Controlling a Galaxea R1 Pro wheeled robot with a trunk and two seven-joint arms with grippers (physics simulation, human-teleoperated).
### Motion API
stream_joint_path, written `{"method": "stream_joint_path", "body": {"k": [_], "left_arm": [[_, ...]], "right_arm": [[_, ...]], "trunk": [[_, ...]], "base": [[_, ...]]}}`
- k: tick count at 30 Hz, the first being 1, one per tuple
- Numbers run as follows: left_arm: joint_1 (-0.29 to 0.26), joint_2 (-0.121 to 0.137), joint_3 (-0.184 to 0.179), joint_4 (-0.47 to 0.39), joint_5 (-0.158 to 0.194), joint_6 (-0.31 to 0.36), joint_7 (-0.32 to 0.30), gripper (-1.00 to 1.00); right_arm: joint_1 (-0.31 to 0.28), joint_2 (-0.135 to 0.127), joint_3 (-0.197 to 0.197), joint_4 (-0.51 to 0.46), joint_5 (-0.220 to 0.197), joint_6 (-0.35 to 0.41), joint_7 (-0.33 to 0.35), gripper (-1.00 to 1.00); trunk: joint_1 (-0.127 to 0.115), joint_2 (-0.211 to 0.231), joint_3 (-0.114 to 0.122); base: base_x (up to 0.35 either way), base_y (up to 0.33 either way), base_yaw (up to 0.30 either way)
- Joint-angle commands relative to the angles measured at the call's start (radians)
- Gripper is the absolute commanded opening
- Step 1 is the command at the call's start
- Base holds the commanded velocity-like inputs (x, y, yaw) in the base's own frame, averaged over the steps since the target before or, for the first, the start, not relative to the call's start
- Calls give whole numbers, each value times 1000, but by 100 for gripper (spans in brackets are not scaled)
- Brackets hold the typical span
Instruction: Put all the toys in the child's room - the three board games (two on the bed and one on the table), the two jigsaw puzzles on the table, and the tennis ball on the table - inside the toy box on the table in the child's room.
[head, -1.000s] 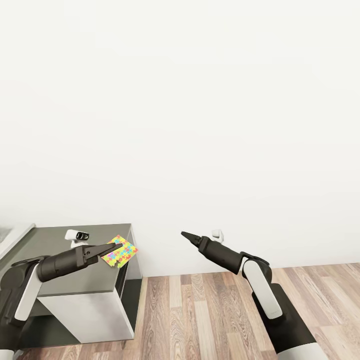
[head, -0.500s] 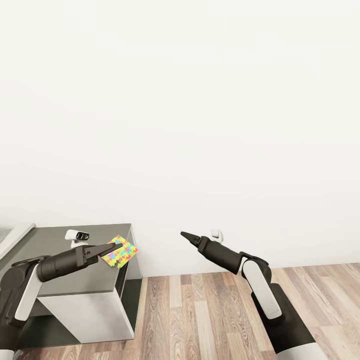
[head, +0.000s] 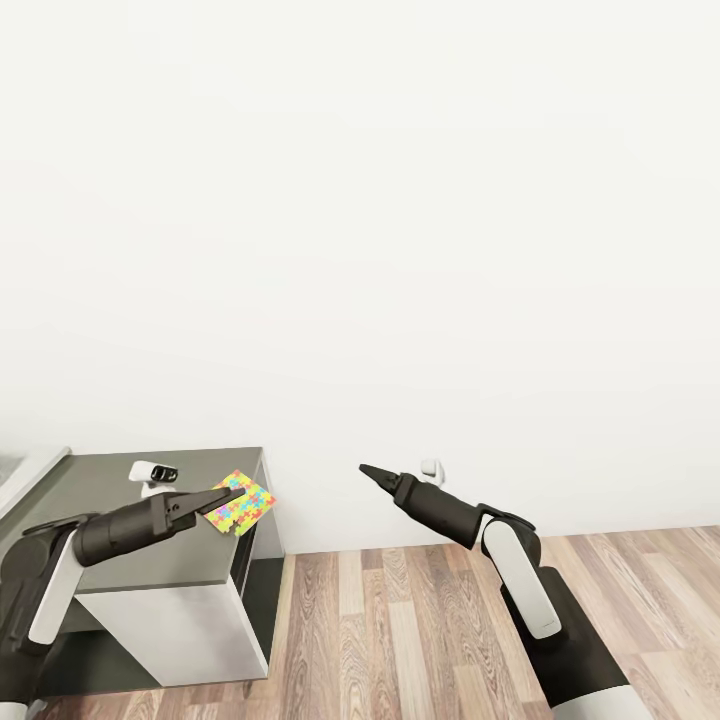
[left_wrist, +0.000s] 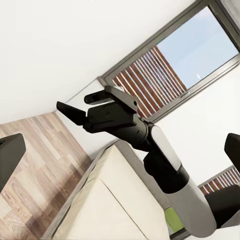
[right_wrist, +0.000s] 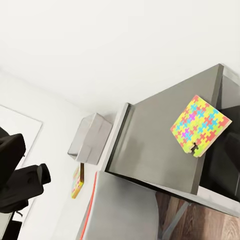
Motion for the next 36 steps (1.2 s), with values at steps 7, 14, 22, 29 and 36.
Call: {"method": "stream_joint_path", "body": {"k": [7, 14, 22, 29, 36], "left_arm": [[0, 2, 1, 0, 1, 10, -2, 100], [0, 0, 0, 0, 2, 9, -2, 100], [0, 1, 3, 0, 2, 10, -3, 100], [0, 2, 6, 0, 2, 9, -6, 100], [0, 2, 7, 0, 3, 10, -7, 100]], "right_arm": [[-1, 1, -2, 1, 0, 5, 2, 100], [-1, 0, -1, 1, -1, 5, 2, 100], [-1, 1, 0, 0, -1, 5, 2, 100], [-1, 2, 2, 0, -2, 5, -6, 100], [-1, 2, 2, 0, -2, 5, -8, 100]], "trunk": [[1, -2, -2], [1, -2, -2], [1, -2, -2], [1, -2, -2], [1, -2, -2]], "base": [[37, 9, 0], [113, 45, 0], [38, 65, 0], [126, 119, 0], [183, 58, 0]]}}
